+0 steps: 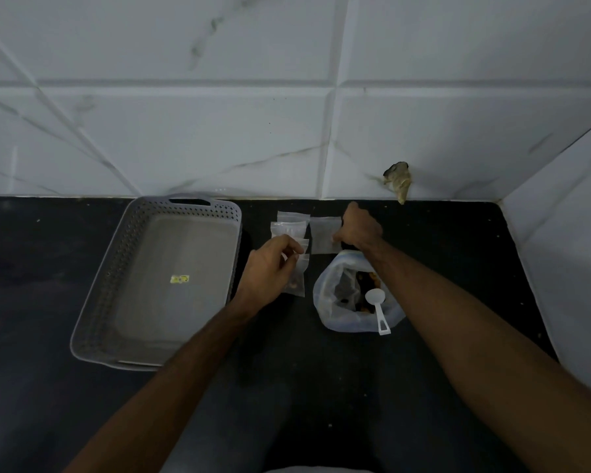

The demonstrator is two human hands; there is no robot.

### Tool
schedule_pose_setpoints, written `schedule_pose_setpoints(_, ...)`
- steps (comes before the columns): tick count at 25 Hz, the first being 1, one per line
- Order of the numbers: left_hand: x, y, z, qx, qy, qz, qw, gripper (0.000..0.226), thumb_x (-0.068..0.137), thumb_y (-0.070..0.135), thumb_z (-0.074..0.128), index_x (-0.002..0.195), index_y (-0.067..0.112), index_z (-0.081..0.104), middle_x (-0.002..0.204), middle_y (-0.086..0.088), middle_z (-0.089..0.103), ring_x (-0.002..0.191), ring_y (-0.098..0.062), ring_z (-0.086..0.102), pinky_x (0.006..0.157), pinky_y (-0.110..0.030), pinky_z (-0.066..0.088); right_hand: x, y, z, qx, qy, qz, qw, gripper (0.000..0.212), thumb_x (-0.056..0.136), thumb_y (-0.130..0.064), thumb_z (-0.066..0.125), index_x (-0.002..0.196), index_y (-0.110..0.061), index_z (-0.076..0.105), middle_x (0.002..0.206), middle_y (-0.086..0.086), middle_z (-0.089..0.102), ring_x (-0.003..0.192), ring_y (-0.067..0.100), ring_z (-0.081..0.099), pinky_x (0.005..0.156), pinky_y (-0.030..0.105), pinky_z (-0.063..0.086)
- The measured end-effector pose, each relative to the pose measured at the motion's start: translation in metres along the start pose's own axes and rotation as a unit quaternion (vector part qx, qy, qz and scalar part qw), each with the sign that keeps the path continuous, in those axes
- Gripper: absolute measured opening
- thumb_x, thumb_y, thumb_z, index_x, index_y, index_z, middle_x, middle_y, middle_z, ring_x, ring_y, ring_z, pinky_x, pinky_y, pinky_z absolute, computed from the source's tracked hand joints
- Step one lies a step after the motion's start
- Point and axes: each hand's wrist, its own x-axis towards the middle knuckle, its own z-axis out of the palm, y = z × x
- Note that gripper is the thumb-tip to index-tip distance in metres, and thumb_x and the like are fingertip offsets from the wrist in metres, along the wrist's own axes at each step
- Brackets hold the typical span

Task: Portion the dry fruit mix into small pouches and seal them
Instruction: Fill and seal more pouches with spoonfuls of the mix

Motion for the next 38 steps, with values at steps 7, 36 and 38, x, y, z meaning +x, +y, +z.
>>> schedule_pose_setpoints(7,-0.004,0.0,-0.003,-0.051,0.002,-0.015,0.999,0.012,0.099,0.016,0.061,0.105,0.026,0.062,0.103,0.011,0.062,0.086,0.001,0.062,0.068,-0.017,0.053,0.001,0.017,-0.014,0.115,0.001,-0.057,0.992,0.032,0.079,-0.014,0.082,0.109,-0.01,0.072,0.108,0.007,0.074,0.098,0.023,0.069,0.09,0.044,0.058)
schedule_pose_setpoints(36,-0.126,0.086,-0.007,-0.122,-0.066,0.063,0.988,0.01,0.091,0.025,0.074,0.099,0.023,0.07,0.096,0.01,0.069,0.091,-0.005,0.066,0.083,-0.033,0.057,-0.281,0.09,-0.012,0.464,-0.089,-0.173,0.864,0.01,0.095,-0.013,0.069,0.1,-0.007,0.075,0.094,0.008,0.077,0.089,0.022,0.075,0.081,0.034,0.062)
schedule_pose_setpoints(38,-0.129,0.086,-0.003,-0.075,-0.017,0.072,0.994,0.028,0.085,0.033,0.078,0.109,0.028,0.066,0.109,0.011,0.065,0.101,-0.005,0.062,0.088,-0.04,0.055,-0.283,0.089,-0.01,0.464,-0.069,-0.17,0.866,0.01,0.094,-0.013,0.07,0.099,-0.006,0.074,0.092,0.009,0.077,0.085,0.021,0.075,0.078,0.033,0.062)
